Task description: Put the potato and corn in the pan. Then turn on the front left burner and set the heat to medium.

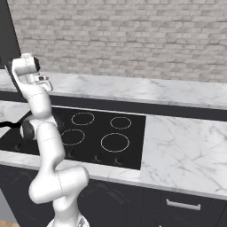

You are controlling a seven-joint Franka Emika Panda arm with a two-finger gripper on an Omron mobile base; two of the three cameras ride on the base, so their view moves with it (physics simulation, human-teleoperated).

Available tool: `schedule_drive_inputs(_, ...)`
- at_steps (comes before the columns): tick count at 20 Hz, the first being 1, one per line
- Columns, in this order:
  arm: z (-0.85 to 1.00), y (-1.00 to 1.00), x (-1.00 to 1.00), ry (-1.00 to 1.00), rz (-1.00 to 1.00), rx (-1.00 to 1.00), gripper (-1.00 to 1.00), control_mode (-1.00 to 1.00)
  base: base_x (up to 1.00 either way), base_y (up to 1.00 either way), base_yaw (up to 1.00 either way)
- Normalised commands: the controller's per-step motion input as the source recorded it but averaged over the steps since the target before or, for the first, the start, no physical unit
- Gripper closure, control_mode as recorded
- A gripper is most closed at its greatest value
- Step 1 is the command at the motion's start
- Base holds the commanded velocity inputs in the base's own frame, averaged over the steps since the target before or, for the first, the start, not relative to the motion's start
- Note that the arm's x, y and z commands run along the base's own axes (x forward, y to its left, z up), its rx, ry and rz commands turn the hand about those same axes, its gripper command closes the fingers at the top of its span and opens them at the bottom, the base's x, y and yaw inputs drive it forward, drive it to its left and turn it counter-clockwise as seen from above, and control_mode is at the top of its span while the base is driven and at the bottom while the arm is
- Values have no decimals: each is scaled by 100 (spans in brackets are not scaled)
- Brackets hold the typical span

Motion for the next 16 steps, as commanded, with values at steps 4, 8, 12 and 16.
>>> schedule_drive_inputs(4, -46, 67, -40, -48, -23, 36, 100, -100, 0, 0, 0)
schedule_drive_inputs(8, -28, 17, -8, -20, -12, 15, 100, -100, 0, 0, 0)
schedule_drive_inputs(12, -44, 0, 3, -8, -1, 1, 100, -100, 0, 0, 0)
schedule_drive_inputs(16, -47, 0, 0, -11, 0, 0, 100, -100, 0, 0, 0)
